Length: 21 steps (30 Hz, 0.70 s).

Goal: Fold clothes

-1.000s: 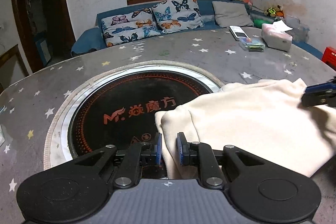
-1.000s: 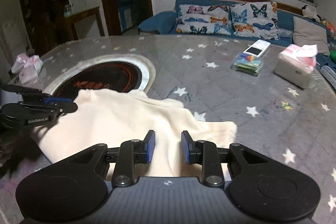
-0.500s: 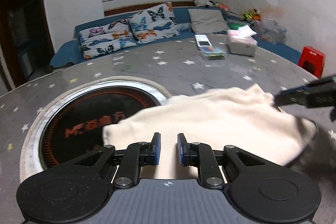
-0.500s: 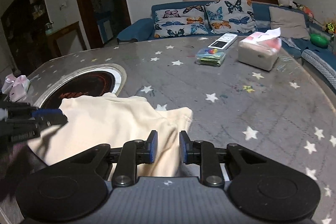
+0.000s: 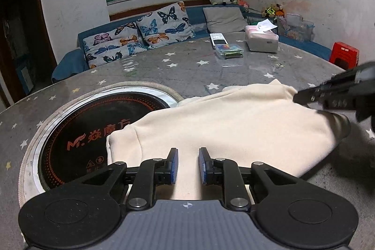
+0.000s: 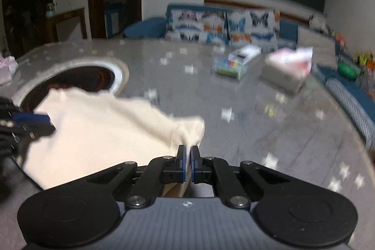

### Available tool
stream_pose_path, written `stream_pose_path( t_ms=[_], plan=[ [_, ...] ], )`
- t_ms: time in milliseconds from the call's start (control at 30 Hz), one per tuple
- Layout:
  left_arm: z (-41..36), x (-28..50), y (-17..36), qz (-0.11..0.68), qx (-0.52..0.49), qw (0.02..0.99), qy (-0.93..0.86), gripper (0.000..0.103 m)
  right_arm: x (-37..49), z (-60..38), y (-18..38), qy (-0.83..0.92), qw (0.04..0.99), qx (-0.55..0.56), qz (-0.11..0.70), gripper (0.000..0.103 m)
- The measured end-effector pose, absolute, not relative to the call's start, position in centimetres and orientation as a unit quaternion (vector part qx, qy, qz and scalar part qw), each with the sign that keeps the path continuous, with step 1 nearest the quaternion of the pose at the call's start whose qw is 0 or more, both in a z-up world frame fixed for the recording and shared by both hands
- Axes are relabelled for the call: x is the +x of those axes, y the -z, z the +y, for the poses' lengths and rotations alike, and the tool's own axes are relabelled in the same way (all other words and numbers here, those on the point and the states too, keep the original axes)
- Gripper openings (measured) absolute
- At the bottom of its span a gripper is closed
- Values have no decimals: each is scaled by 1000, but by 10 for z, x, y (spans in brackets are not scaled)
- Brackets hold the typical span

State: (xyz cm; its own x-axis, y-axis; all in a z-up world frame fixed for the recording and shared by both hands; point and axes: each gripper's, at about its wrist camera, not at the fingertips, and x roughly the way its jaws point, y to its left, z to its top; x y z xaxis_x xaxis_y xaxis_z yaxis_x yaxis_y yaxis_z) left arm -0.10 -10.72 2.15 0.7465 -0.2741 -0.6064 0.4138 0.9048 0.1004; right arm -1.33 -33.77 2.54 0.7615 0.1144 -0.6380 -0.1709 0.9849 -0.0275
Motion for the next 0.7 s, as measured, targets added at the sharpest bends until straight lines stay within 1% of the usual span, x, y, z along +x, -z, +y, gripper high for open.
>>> stream_pose_path(
  t_ms=[100, 333, 500, 533, 700],
  plan=[
    [-106, -1, -21, 303, 115, 928, 184, 27, -17, -339, -33, -78, 940, -41, 329, 5],
    [-107, -1, -21, 302, 114, 929, 184, 27, -42, -330, -66, -138, 939, -30, 312, 5],
    [-106, -1, -20, 301, 113, 929, 184, 28, -47, -316, -46, -162, 922, -51, 348, 6],
    [-106, -1, -20, 301, 113, 929, 184, 29, -46, -317, -45, -161, 921, -50, 351, 4],
    [-104, 0, -20, 302, 109, 929, 184, 31, -38, -320, -48, -158, 921, -44, 354, 5]
  ],
)
